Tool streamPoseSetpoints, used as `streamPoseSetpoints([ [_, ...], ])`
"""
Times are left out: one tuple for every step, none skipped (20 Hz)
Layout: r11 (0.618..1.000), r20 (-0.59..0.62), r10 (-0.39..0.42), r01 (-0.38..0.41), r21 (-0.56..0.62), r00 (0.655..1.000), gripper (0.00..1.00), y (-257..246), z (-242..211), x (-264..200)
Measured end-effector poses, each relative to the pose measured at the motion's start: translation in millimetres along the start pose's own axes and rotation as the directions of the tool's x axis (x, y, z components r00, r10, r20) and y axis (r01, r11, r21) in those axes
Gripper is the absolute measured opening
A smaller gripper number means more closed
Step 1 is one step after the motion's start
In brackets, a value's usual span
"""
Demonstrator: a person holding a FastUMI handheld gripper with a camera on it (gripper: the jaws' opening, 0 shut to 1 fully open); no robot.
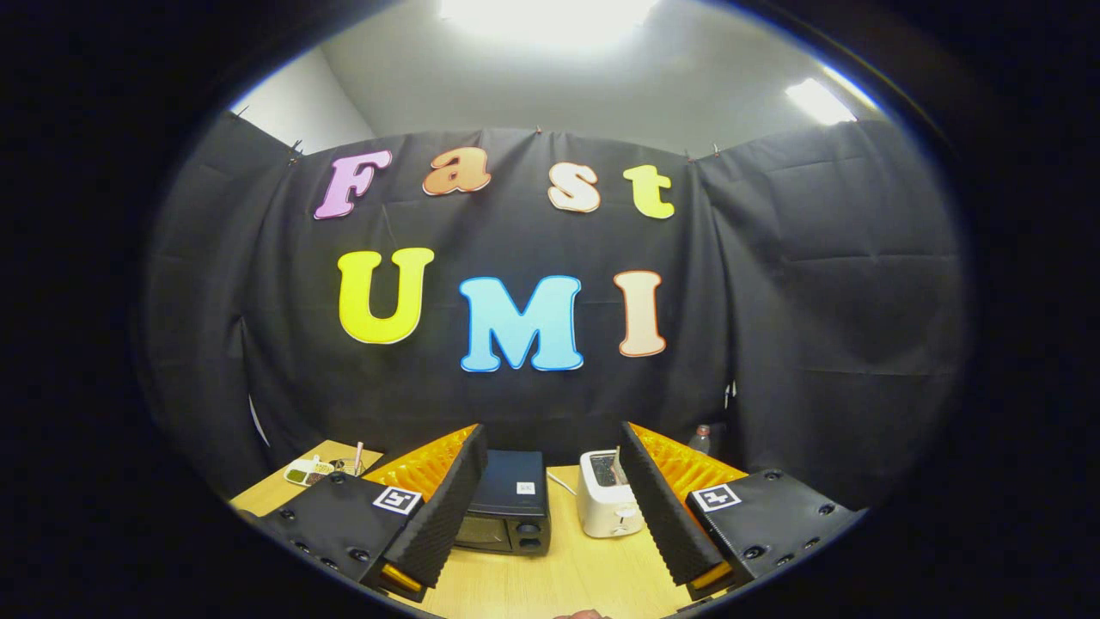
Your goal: Open the toaster oven, put the food inside, and close the toaster oven door.
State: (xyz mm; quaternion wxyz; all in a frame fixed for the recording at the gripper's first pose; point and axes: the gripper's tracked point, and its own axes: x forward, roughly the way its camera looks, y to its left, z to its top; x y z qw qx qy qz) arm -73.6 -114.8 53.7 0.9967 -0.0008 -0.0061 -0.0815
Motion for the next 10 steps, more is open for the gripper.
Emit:
streamPoseSetpoints([
  [1.0,-0.006,-0.016,0.015,-0.009,1.0,0.98,-9,-3,-6],
  [0.999,-0.014,-0.033,0.033,-0.019,0.999,0.98,-18,-6,-12],
  [0.998,-0.02,-0.048,0.047,-0.029,0.999,0.98,-25,-9,-19],
  [0.998,-0.025,-0.058,0.057,-0.033,0.998,0.98,-28,-10,-24],
  [0.997,-0.031,-0.064,0.063,-0.035,0.997,0.98,-30,-11,-27],
  [0.997,-0.035,-0.067,0.066,-0.035,0.997,0.98,-31,-14,-30],
  [0.997,-0.042,-0.065,0.064,-0.033,0.997,0.98,-30,-16,-31],
  [0.998,-0.052,-0.058,0.057,-0.028,0.997,0.98,-27,-19,-29],
  [0.999,-0.066,-0.048,0.047,-0.02,0.997,0.98,-23,-22,-26],
  [0.999,-0.077,-0.038,0.037,-0.015,0.996,0.98,-20,-25,-22],
])
